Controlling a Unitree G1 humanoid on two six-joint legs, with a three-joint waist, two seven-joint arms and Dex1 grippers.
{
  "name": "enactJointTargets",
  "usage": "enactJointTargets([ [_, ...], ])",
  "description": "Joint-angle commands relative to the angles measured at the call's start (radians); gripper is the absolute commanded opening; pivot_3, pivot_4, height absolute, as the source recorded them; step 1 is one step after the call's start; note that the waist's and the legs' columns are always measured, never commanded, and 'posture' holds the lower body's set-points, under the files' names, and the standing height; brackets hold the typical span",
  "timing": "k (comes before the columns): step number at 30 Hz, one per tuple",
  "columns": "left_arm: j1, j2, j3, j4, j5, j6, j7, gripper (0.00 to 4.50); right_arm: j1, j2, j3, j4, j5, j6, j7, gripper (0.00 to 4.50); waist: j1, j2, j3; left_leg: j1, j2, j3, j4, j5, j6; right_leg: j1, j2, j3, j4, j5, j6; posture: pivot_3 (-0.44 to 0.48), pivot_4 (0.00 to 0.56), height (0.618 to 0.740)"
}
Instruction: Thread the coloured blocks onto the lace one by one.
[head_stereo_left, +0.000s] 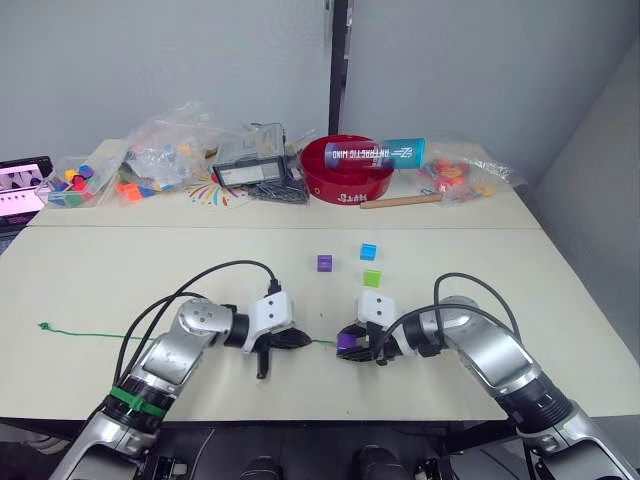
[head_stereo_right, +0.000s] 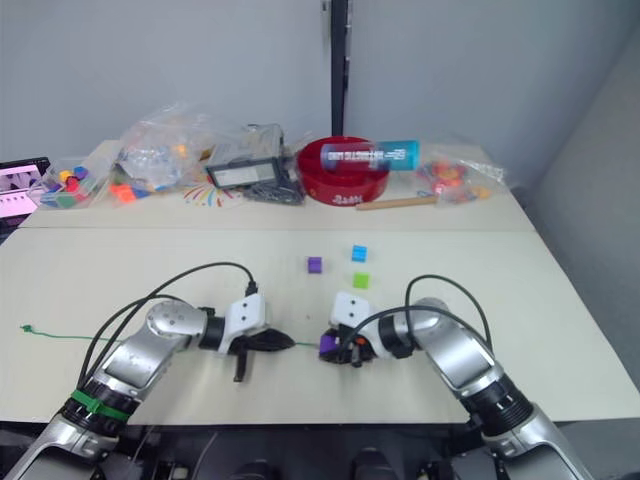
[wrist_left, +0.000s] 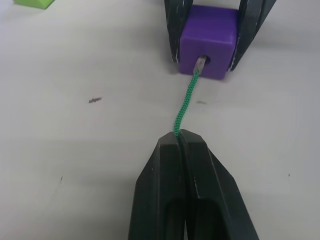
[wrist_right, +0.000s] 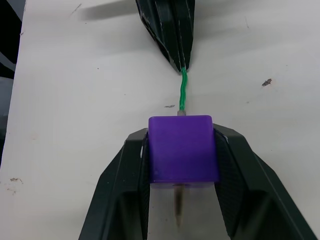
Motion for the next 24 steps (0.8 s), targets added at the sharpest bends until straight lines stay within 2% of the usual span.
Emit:
enactJointTargets([
  [1, -0.008, -0.005, -0.009, -0.059, -0.019, 0.013, -0.013, 0.03, 0.013, -0.012, 0.018, 0.012, -0.01, 0.025, -0.002, 1.2, 0.0, 0.0, 0.0, 0.0, 0.0, 0.0, 0.0, 0.0, 0.0, 0.0, 0.0, 0.0, 0.0, 0.0, 0.0, 0.0, 0.15, 0.731],
  [11, -0.041, -0.077, -0.036, -0.044, 0.003, 0.018, 0.032, 0.03, 0.016, -0.011, 0.03, -0.005, -0.008, 0.046, -0.003, 1.2, 0.0, 0.0, 0.0, 0.0, 0.0, 0.0, 0.0, 0.0, 0.0, 0.0, 0.0, 0.0, 0.0, 0.0, 0.0, 0.0, 0.15, 0.731],
  [21, -0.031, -0.039, -0.023, -0.043, -0.01, 0.019, 0.021, 0.03, 0.005, -0.004, 0.041, 0.004, -0.008, 0.056, -0.005, 1.2, -0.002, 0.0, 0.0, 0.0, 0.0, 0.0, 0.0, 0.0, 0.0, 0.0, 0.0, 0.0, 0.0, 0.0, 0.0, 0.0, 0.15, 0.731],
  [24, -0.028, -0.031, -0.017, -0.041, -0.009, 0.004, 0.024, 0.86, 0.0, 0.002, 0.043, 0.008, -0.008, 0.061, -0.009, 1.2, -0.002, 0.0, 0.0, 0.0, 0.0, 0.0, 0.0, 0.0, 0.0, 0.0, 0.0, 0.0, 0.0, 0.0, 0.0, 0.0, 0.15, 0.731],
])
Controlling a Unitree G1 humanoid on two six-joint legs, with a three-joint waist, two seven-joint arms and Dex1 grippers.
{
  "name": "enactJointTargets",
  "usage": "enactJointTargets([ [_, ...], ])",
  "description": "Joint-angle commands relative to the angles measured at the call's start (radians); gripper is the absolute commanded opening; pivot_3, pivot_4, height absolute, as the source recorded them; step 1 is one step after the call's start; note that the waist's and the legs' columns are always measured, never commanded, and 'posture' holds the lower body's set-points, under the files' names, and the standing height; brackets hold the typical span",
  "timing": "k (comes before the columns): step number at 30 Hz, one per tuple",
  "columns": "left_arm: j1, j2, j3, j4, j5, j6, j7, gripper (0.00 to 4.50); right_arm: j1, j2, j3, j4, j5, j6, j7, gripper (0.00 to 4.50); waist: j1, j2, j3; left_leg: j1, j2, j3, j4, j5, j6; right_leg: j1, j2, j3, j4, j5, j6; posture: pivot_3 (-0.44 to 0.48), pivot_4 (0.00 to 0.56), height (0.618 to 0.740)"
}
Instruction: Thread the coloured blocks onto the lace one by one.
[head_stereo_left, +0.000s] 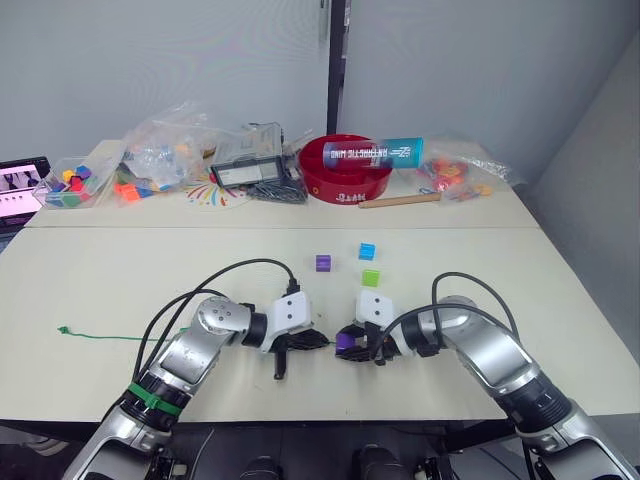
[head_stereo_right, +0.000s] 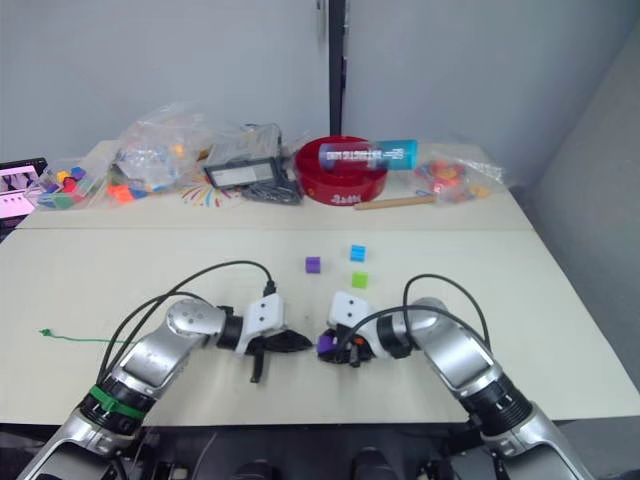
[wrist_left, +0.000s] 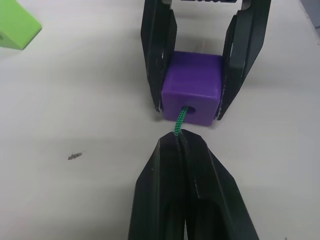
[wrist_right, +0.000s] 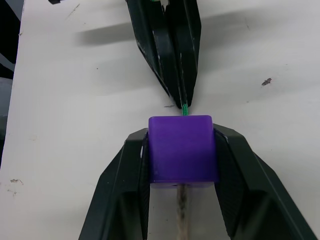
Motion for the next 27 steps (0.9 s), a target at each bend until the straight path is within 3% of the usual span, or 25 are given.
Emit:
enactJointTargets([
  [1, 0.003, 0.006, 0.021, -0.017, -0.015, -0.02, -0.002, 1.21, 0.01, 0.001, 0.032, 0.017, -0.007, 0.041, -0.001, 1.2, 0.0, 0.0, 0.0, 0.0, 0.0, 0.0, 0.0, 0.0, 0.0, 0.0, 0.0, 0.0, 0.0, 0.0, 0.0, 0.0, 0.15, 0.731],
  [4, 0.006, 0.011, 0.036, -0.026, -0.038, -0.012, -0.017, 2.19, 0.011, 0.009, 0.026, 0.016, -0.003, 0.05, -0.008, 1.2, -0.001, 0.0, 0.0, 0.0, 0.0, 0.0, 0.0, 0.0, 0.0, 0.0, 0.0, 0.0, 0.0, 0.0, 0.0, 0.0, 0.15, 0.731],
  [6, 0.009, 0.017, 0.04, -0.028, -0.031, -0.023, -0.011, 2.85, 0.016, 0.008, 0.007, -0.001, 0.02, 0.071, -0.003, 2.27, -0.002, 0.0, 0.0, 0.0, 0.0, 0.0, 0.0, 0.0, 0.0, 0.0, 0.0, 0.0, 0.0, 0.0, 0.0, 0.0, 0.15, 0.731],
  [8, 0.011, 0.021, 0.04, -0.029, -0.035, -0.025, -0.015, 3.48, 0.022, 0.005, -0.018, -0.016, 0.039, 0.082, -0.004, 2.92, -0.003, 0.0, 0.0, -0.001, 0.0, 0.0, 0.0, 0.0, 0.0, -0.001, 0.0, 0.0, 0.0, 0.0, 0.0, 0.0, 0.15, 0.731],
  [10, 0.013, 0.019, 0.037, -0.033, -0.042, -0.025, -0.019, 3.48, 0.038, -0.02, -0.052, -0.039, 0.066, 0.088, 0.003, 3.59, -0.002, 0.0, 0.0, 0.0, 0.0, 0.0, 0.0, 0.0, 0.0, -0.001, 0.0, 0.0, 0.0, 0.0, 0.0, 0.0, 0.15, 0.731],
  [17, -0.016, -0.024, 0.006, -0.002, -0.027, -0.051, -0.005, 3.48, 0.124, -0.088, -0.134, -0.096, 0.117, 0.054, -0.005, 3.59, 0.01, 0.0, 0.0, -0.002, -0.001, 0.0, 0.001, 0.0, 0.0, -0.001, 0.0, 0.0, -0.001, 0.0, 0.0, 0.0, 0.15, 0.731],
  [27, -0.057, -0.096, -0.036, 0.093, -0.015, -0.104, -0.036, 3.48, 0.15, -0.087, -0.115, -0.074, 0.083, 0.021, -0.058, 3.59, 0.007, 0.0, 0.0, -0.001, 0.0, 0.0, 0.001, 0.0, 0.0, 0.0, 0.0, 0.0, 0.0, 0.0, 0.0, 0.0, 0.15, 0.731],
])
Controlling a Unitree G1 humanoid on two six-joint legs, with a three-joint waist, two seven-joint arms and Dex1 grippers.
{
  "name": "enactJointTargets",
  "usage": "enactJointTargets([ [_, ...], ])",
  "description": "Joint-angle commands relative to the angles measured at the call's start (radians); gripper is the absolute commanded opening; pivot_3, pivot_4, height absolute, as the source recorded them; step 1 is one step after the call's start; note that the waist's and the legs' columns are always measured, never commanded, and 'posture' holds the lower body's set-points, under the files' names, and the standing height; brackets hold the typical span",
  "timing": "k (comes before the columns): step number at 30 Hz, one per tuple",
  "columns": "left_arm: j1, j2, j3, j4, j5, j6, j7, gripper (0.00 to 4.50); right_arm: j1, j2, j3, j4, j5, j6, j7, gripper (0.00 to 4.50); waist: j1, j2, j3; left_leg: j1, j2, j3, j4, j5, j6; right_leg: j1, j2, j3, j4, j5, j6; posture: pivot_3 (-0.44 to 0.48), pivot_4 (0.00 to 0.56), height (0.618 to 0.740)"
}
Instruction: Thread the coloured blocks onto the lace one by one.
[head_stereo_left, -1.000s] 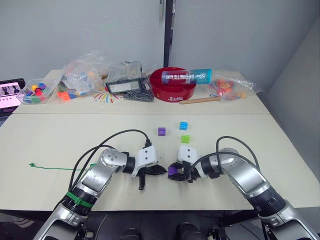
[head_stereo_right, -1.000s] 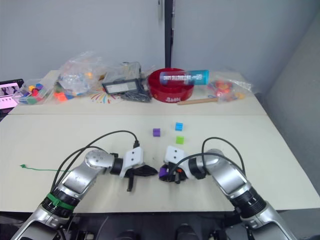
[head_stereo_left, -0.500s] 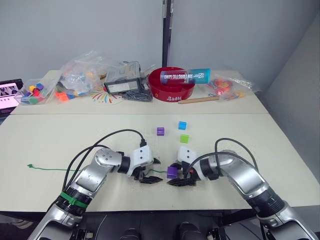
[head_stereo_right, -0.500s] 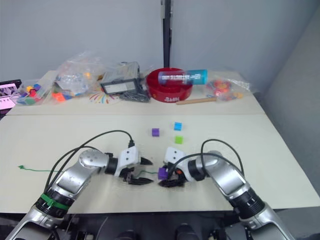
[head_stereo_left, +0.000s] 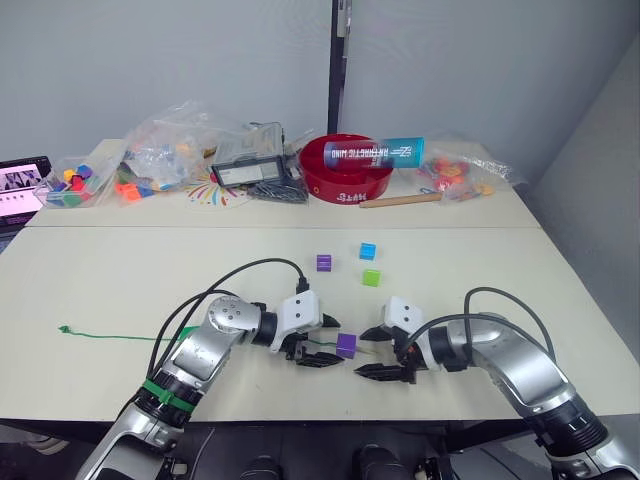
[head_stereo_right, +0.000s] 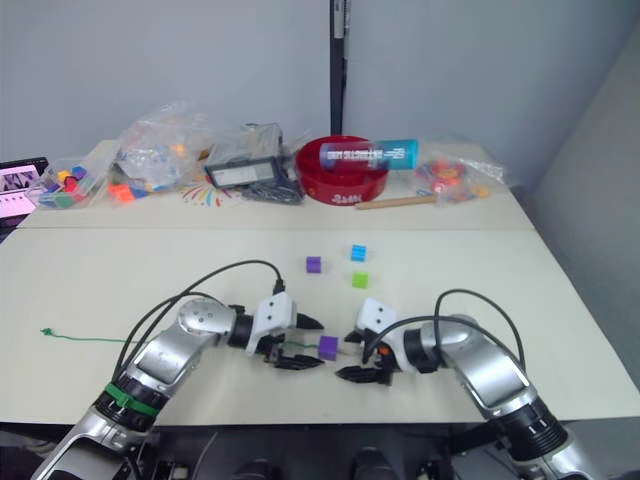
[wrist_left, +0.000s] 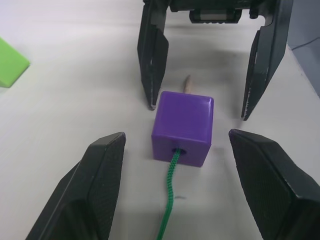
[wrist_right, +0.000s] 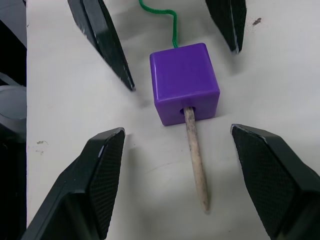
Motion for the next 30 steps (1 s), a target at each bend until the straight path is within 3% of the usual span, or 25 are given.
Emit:
enactJointTargets([
  [1, -0.028, -0.014, -0.007, 0.019, 0.006, -0.037, -0.014, 3.48, -0.001, -0.004, 0.009, -0.001, -0.024, -0.006, -0.025, 3.59, 0.0, 0.0, 0.0, 0.0, 0.0, 0.0, 0.0, 0.0, 0.0, 0.0, 0.0, 0.0, 0.0, 0.0, 0.0, 0.0, 0.15, 0.731],
  [6, -0.05, -0.047, -0.017, 0.082, 0.017, -0.061, -0.015, 3.48, -0.006, -0.011, 0.021, 0.007, -0.028, -0.001, -0.019, 3.59, -0.003, 0.0, 0.0, 0.0, 0.0, 0.0, 0.0, 0.0, 0.0, 0.0, 0.0, 0.0, 0.0, 0.0, 0.0, 0.0, 0.15, 0.731],
  [7, -0.051, -0.051, -0.016, 0.086, 0.016, -0.061, -0.018, 2.93, -0.008, -0.01, 0.023, 0.008, -0.029, 0.0, -0.019, 3.62, -0.004, 0.0, 0.0, 0.0, 0.0, 0.0, 0.001, 0.0, 0.0, 0.0, 0.0, 0.0, 0.0, 0.0, 0.0, 0.0, 0.15, 0.731],
  [11, -0.045, -0.05, -0.012, 0.09, 0.017, -0.065, -0.032, 1.61, -0.013, -0.008, 0.028, 0.012, -0.031, 0.001, -0.019, 3.62, -0.006, 0.0, 0.0, 0.0, 0.0, 0.0, 0.001, 0.0, 0.0, 0.0, 0.0, 0.0, 0.001, 0.0, 0.0, 0.0, 0.15, 0.731],
  [13, -0.04, -0.045, -0.008, 0.087, 0.015, -0.067, -0.036, 1.19, -0.017, -0.005, 0.031, 0.017, -0.032, 0.0, -0.021, 3.09, -0.007, 0.0, 0.0, 0.0, 0.0, 0.0, 0.001, 0.0, 0.0, 0.0, 0.0, 0.0, 0.001, 0.0, 0.0, 0.0, 0.15, 0.731],
  [22, -0.039, -0.026, 0.017, 0.061, 0.0, -0.049, -0.049, 1.19, -0.033, 0.008, 0.038, 0.03, -0.034, -0.012, -0.024, 0.12, -0.007, 0.0, 0.0, 0.0, 0.0, 0.0, 0.001, 0.0, 0.0, 0.0, 0.0, 0.0, 0.001, 0.0, 0.0, 0.0, 0.15, 0.731],
  [30, -0.022, 0.019, 0.037, 0.045, -0.002, -0.05, -0.067, 1.19, -0.03, -0.011, 0.017, 0.03, -0.032, -0.034, -0.008, 0.0, -0.009, 0.0, 0.0, 0.0, 0.0, 0.0, 0.001, 0.0, 0.0, 0.0, 0.0, 0.0, 0.001, 0.0, 0.0, 0.0, 0.15, 0.731],
])
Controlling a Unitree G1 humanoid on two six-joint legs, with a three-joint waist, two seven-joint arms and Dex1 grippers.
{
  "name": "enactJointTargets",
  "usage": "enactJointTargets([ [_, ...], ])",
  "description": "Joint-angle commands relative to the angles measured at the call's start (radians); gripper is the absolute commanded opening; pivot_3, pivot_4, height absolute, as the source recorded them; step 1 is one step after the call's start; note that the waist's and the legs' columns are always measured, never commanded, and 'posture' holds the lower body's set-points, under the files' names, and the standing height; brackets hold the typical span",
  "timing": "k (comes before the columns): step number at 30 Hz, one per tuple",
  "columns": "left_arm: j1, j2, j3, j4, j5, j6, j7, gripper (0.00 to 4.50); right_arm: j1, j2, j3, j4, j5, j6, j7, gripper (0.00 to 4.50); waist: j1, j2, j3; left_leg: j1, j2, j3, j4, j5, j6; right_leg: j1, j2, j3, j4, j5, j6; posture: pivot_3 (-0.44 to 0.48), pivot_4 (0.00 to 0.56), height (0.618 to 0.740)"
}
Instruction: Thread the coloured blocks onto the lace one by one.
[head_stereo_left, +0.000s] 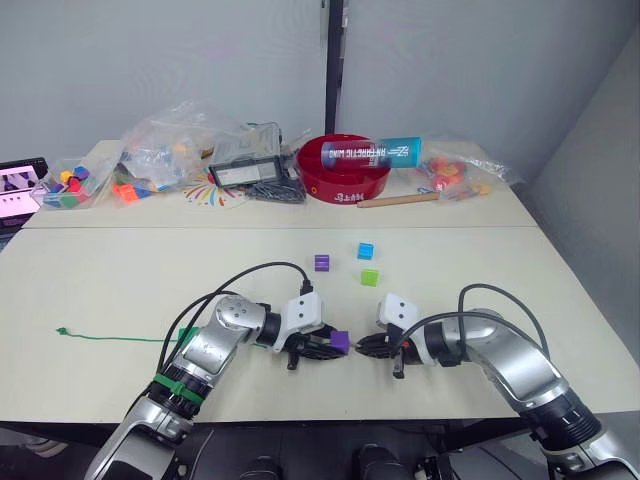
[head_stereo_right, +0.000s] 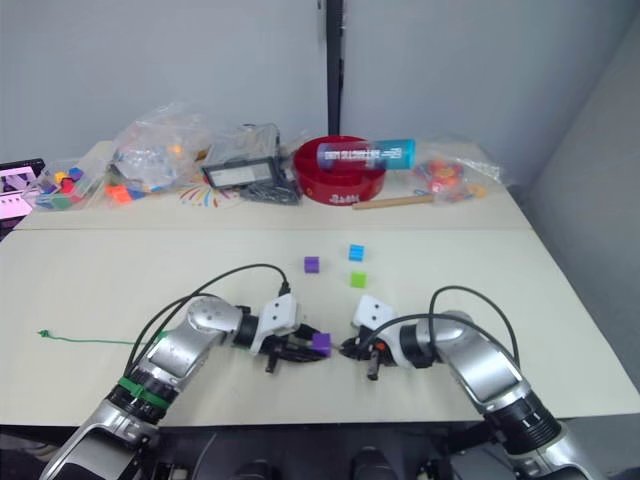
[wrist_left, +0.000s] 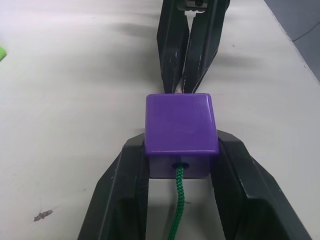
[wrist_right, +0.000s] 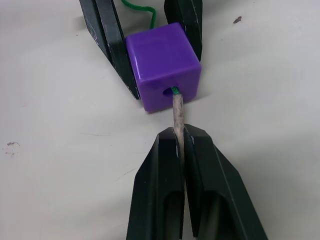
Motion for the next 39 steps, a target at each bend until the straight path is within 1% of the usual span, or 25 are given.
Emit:
enactJointTargets([
  [1, 0.011, 0.046, 0.042, -0.05, -0.024, -0.007, -0.02, 1.19, 0.005, -0.027, -0.026, -0.003, 0.006, -0.022, 0.016, 0.0, 0.0, 0.0, 0.0, 0.0, 0.0, 0.0, 0.0, 0.0, 0.0, 0.0, 0.0, 0.0, 0.0, 0.0, 0.0, 0.0, 0.15, 0.731],
  [9, 0.05, 0.167, 0.131, -0.076, -0.063, -0.01, -0.045, 1.19, 0.038, -0.086, -0.105, -0.054, 0.062, -0.035, 0.048, 0.0, 0.0, 0.0, 0.0, 0.0, 0.0, 0.0, 0.0, 0.0, 0.0, 0.0, 0.0, 0.0, 0.0, 0.0, 0.0, 0.0, 0.15, 0.731],
  [15, 0.076, 0.197, 0.161, -0.072, -0.069, -0.005, -0.053, 1.19, 0.05, -0.082, -0.12, -0.043, 0.064, -0.036, 0.036, 0.0, 0.001, 0.0, 0.0, -0.001, 0.0, 0.0, 0.0, 0.0, 0.0, 0.0, 0.0, 0.0, 0.0, 0.0, 0.0, 0.0, 0.15, 0.731],
  [21, 0.099, 0.222, 0.175, -0.067, -0.072, -0.014, -0.064, 1.19, 0.066, -0.103, -0.102, -0.037, 0.043, -0.025, 0.036, 0.0, 0.0, 0.0, 0.0, 0.0, 0.0, 0.0, 0.0, 0.0, 0.0, -0.001, 0.0, 0.0, 0.0, 0.0, 0.0, 0.0, 0.15, 0.731],
  [26, 0.137, 0.284, 0.215, -0.065, -0.091, -0.03, -0.095, 1.19, 0.091, -0.128, -0.116, -0.022, 0.032, -0.057, 0.038, 0.0, -0.003, 0.0, 0.0, 0.0, 0.001, 0.0, 0.0, 0.0, 0.0, -0.001, 0.0, 0.0, 0.0, 0.0, 0.0, 0.0, 0.15, 0.731],
  [33, 0.164, 0.391, 0.256, -0.003, -0.083, -0.079, -0.15, 1.19, 0.099, -0.13, -0.123, -0.043, 0.043, -0.048, 0.037, 0.0, -0.001, 0.0, 0.0, 0.0, 0.001, 0.001, 0.0, 0.0, 0.0, -0.001, 0.0, 0.0, 0.0, 0.0, 0.0, 0.0, 0.15, 0.731],
  [37, 0.158, 0.427, 0.253, 0.05, -0.063, -0.124, -0.175, 1.19, 0.093, -0.122, -0.117, -0.046, 0.043, -0.044, 0.033, 0.0, -0.002, 0.0, 0.0, 0.0, 0.001, 0.001, 0.0, 0.0, 0.0, -0.001, 0.0, 0.0, 0.0, 0.0, 0.0, 0.0, 0.15, 0.731],
  [39, 0.164, 0.458, 0.242, 0.097, -0.033, -0.159, -0.186, 1.19, 0.086, -0.112, -0.11, -0.048, 0.042, -0.041, 0.028, 0.0, -0.005, 0.0, 0.0, 0.0, 0.001, 0.001, 0.0, 0.0, 0.0, -0.001, 0.0, 0.0, 0.0, 0.0, 0.0, 0.0, 0.15, 0.731],
])
